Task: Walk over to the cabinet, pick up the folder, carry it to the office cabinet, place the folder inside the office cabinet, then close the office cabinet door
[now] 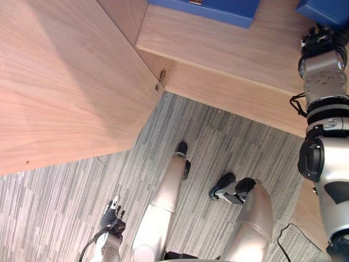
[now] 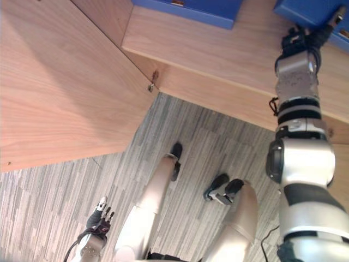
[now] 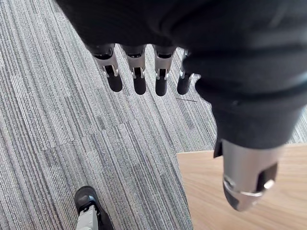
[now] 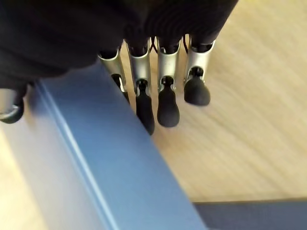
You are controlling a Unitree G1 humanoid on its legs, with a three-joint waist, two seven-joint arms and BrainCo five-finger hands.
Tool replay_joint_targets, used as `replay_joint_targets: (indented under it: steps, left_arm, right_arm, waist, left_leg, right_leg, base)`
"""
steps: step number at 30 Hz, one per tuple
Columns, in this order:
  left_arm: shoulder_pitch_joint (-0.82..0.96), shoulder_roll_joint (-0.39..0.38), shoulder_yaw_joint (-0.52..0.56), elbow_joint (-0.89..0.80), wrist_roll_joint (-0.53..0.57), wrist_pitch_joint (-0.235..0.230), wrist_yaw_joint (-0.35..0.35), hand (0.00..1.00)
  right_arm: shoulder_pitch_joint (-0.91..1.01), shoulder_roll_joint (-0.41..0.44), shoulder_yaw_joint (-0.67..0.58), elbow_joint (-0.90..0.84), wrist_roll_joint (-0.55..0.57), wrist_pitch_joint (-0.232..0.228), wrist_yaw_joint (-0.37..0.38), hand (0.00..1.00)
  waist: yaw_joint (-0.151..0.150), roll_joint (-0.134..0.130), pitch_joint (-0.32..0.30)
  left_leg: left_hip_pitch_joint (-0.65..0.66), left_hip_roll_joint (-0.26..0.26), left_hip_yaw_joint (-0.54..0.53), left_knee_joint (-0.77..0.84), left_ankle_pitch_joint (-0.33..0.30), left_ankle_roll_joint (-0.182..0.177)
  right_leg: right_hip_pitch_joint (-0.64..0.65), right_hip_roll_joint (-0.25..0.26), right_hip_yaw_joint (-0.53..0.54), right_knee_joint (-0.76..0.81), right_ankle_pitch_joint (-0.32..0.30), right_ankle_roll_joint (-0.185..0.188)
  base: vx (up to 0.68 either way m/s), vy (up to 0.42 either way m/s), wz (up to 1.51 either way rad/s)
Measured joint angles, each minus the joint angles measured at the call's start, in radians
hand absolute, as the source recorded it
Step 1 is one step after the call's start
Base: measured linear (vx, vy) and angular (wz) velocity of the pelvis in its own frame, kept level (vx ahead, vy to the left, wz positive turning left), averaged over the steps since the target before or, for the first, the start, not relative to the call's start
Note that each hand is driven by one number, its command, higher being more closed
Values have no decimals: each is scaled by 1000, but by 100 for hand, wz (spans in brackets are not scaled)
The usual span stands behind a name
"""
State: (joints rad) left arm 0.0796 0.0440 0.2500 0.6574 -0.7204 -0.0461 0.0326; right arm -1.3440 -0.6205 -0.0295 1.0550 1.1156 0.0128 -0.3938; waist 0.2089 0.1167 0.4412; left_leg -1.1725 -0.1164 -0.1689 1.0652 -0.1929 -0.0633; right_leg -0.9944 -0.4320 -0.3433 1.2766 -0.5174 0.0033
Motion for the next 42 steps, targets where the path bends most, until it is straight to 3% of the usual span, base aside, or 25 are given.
replay_joint_targets:
  steps: [8,21,25,29,35,42]
  left_arm:
    - [-1,-3,4,2,0,0,0,0]
    - [-20,-2,4,21,0,-2,-15,0]
    - [-19,3,4,21,0,-2,-35,0]
    - [-18,20,4,21,-1,-2,-63,0]
    - [-17,59,21,51,1,-1,-105,0]
    - [-12,94,31,71,24,1,-150,0]
  right_arm:
    - [-3,7,76,0,-235,66,52,0]
    - [14,38,224,45,-479,101,144,0]
    - [16,40,304,93,-596,106,206,0]
    - [33,45,343,99,-627,112,265,0]
    - [78,55,382,94,-753,113,429,0]
    - [166,72,425,48,-893,112,590,0]
  waist:
    - [2,0,0]
    - [-3,-1,0]
    - [-3,-3,0]
    - [-6,-12,-2]
    - [-13,-38,-8]
    - [-19,-69,-25]
  left_leg:
    - [7,15,-1,-11,5,-5]
    - [113,43,5,-145,48,-9]
    - [168,61,8,-214,65,-1]
    - [219,68,18,-281,84,0]
    - [296,94,43,-369,104,5]
    - [426,115,58,-575,187,4]
  right_leg:
    - [4,14,-3,-11,6,-9]
    - [87,50,-18,-133,54,-19]
    - [142,73,-35,-208,82,-29]
    - [180,83,-37,-267,103,-27]
    - [244,111,-38,-358,136,-26]
    - [338,151,-50,-526,208,-21]
  base:
    - [50,0,-4]
    - [56,1,-4]
    - [68,34,-6]
    - [64,37,-4]
    - [60,29,-9]
    - [64,39,-7]
